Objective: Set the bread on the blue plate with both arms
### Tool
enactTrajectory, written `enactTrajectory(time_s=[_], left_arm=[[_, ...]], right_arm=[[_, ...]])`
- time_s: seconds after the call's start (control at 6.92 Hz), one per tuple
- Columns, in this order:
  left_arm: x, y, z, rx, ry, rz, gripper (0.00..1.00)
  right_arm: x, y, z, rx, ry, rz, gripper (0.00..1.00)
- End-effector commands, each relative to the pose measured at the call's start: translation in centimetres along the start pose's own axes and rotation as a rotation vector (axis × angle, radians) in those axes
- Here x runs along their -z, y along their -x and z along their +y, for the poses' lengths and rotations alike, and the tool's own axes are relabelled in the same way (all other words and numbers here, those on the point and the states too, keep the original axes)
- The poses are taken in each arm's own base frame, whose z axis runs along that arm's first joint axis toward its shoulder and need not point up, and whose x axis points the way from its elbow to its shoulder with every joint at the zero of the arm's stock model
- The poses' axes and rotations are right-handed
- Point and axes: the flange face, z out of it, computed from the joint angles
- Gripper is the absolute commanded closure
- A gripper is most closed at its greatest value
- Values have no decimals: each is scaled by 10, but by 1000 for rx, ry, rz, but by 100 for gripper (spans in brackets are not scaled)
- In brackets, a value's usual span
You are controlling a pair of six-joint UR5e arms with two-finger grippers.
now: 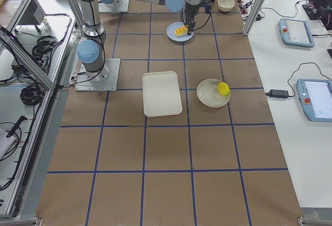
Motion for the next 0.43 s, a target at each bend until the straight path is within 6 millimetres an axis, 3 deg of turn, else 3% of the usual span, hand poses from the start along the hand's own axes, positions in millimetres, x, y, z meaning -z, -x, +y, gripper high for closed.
enactTrajectory(time_s=[0.0, 0.14, 0.29], left_arm=[[1, 4, 3, 10, 20, -1, 0], [0, 6, 0, 10, 25, -29, 0], [-2, 7, 0, 5, 26, -61, 0]], right_arm=[[18, -31, 60, -55, 49, -22, 6], [20, -23, 88, -55, 32, -29, 6], [21, 1, 109, -36, -2, -73, 6]])
